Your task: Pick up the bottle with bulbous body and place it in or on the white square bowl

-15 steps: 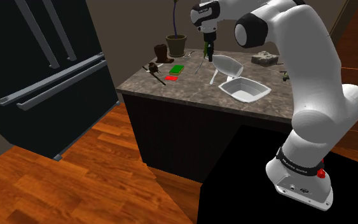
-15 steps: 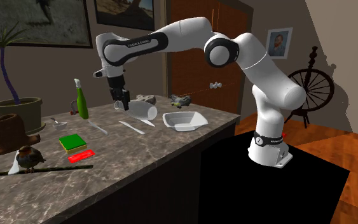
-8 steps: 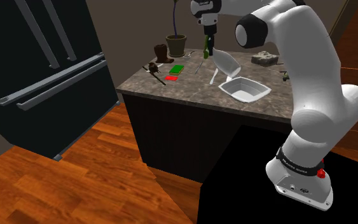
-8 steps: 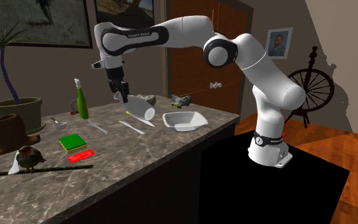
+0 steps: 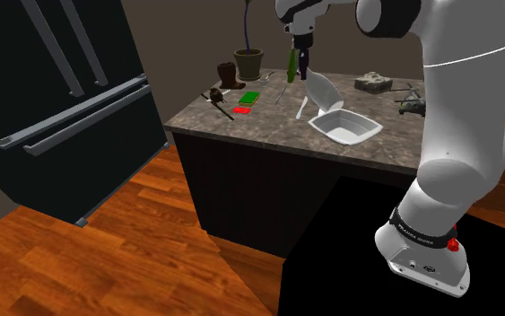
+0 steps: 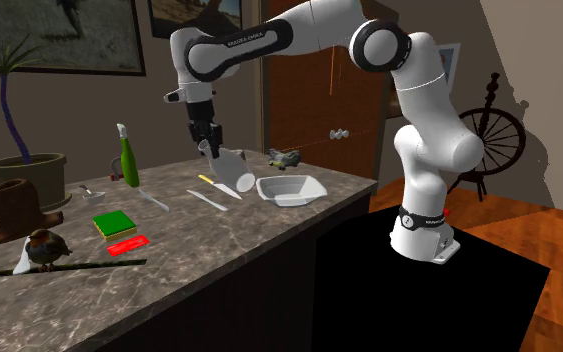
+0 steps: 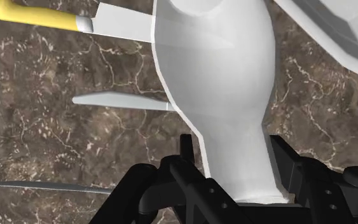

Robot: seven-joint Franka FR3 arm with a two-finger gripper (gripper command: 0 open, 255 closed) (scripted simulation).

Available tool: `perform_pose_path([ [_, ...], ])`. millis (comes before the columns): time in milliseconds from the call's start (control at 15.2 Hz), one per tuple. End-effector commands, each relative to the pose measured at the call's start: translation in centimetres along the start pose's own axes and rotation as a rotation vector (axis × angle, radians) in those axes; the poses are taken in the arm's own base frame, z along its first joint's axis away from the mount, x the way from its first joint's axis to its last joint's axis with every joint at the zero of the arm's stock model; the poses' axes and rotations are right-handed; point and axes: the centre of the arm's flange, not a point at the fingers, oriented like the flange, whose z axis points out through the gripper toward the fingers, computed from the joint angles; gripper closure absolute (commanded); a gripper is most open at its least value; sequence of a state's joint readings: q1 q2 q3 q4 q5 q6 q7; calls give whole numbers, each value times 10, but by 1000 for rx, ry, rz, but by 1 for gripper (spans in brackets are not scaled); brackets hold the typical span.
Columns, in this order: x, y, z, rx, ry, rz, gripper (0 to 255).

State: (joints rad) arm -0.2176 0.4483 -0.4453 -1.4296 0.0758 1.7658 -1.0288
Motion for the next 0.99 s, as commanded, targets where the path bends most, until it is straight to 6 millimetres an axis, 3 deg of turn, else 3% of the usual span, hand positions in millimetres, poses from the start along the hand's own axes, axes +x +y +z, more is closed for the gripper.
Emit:
perform_pose_path([
  [0,-12,-24,5,14,-9,1,255],
  [858,-94,-177,18,14,-9,1,255],
  [924,-93,-177,23,14,-9,1,255],
])
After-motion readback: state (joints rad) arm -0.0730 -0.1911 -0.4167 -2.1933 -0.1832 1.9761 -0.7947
